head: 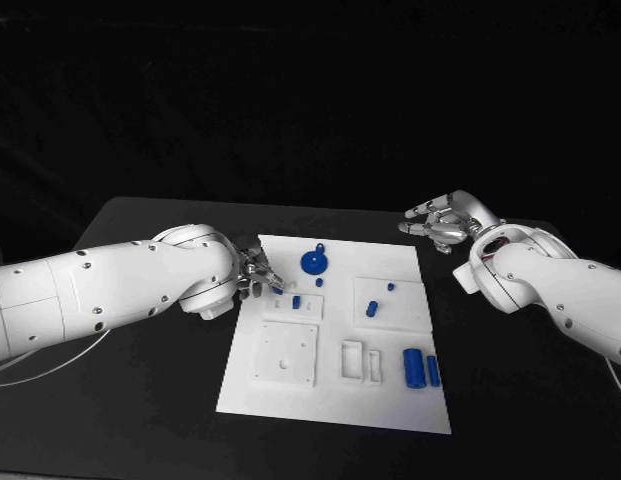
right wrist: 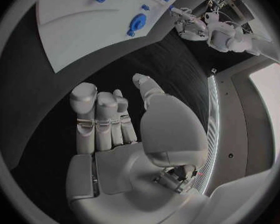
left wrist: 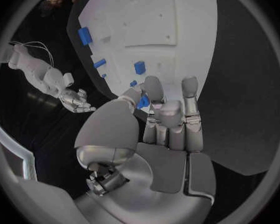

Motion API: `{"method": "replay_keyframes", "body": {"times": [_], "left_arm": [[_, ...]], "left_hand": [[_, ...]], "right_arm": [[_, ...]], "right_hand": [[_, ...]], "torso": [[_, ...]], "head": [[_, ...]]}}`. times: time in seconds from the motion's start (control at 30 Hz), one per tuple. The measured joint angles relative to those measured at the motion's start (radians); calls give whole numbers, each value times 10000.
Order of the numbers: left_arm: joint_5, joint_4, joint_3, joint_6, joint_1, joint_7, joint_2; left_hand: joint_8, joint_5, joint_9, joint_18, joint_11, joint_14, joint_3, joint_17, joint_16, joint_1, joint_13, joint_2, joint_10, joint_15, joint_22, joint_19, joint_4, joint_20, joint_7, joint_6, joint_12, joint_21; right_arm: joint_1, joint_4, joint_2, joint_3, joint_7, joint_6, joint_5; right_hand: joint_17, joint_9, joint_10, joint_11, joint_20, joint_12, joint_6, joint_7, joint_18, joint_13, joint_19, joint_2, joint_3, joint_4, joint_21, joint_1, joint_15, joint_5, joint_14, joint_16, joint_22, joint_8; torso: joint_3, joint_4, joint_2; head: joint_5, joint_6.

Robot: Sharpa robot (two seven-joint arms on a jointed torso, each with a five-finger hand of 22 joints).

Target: Assemble the parts on the task board

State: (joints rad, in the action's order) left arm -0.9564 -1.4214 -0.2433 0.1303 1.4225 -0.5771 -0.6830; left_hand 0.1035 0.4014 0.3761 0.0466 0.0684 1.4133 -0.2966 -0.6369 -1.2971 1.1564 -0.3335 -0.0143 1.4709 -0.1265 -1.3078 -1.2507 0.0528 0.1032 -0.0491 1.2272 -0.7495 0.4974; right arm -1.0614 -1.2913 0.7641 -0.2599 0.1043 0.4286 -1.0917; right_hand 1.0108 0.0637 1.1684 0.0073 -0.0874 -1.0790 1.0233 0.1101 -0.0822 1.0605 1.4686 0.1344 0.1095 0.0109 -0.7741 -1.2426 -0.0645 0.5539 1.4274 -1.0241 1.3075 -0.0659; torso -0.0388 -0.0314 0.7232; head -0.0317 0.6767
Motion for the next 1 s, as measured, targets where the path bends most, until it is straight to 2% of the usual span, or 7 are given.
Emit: {"method": "replay_keyframes", "body": {"times": [0.37,0.53,0.57,0.6,1.0], "left_arm": [[-525,-65,1,-30,-250,-121,51],[-734,-83,1,-49,-284,-147,51],[-767,-85,1,-56,-287,-151,51],[-798,-86,1,-64,-291,-155,51],[-1009,-105,23,-182,-329,-171,38]], "left_hand": [[-58,39,81,-1,15,3,0,-33,0,0,43,1,16,7,1,53,1,-53,4,11,0,38],[-78,39,145,-1,15,14,0,-33,0,0,54,1,16,20,1,54,1,-52,4,13,0,38],[-79,39,145,29,15,14,0,-33,0,0,54,1,17,21,1,54,1,-52,4,13,0,38],[-80,39,145,149,15,14,0,-32,0,0,54,1,17,21,2,54,1,-52,4,13,0,38],[-98,37,661,151,14,1,0,-47,0,-40,76,36,17,37,3,53,2,-123,6,15,-47,37]], "right_arm": [[12,-30,29,0,0,0,5],[14,-33,34,0,0,0,5],[14,-34,34,0,-1,0,5],[15,-34,35,0,-1,0,5],[21,-36,45,0,-4,0,4]], "right_hand": [[0,0,0,0,0,0,-21,21,0,1,0,0,0,0,0,0,0,0,0,0,0,0],[0,0,0,0,0,0,-21,21,0,1,0,0,0,0,0,0,0,40,0,0,-1,0],[0,0,0,0,0,0,-21,21,0,1,0,0,0,0,0,0,0,46,0,0,0,0],[0,0,0,0,0,0,-21,21,0,1,0,0,0,0,0,0,0,47,0,0,-1,0],[0,0,0,0,0,0,-20,20,0,-6,0,0,0,0,0,0,0,47,0,0,-1,0]], "torso": [[-7,-4,2],[-10,-5,2],[-10,-5,2],[-10,-6,2],[-10,-7,1]], "head": [[30,52],[26,65],[22,66],[18,66],[5,86]]}}
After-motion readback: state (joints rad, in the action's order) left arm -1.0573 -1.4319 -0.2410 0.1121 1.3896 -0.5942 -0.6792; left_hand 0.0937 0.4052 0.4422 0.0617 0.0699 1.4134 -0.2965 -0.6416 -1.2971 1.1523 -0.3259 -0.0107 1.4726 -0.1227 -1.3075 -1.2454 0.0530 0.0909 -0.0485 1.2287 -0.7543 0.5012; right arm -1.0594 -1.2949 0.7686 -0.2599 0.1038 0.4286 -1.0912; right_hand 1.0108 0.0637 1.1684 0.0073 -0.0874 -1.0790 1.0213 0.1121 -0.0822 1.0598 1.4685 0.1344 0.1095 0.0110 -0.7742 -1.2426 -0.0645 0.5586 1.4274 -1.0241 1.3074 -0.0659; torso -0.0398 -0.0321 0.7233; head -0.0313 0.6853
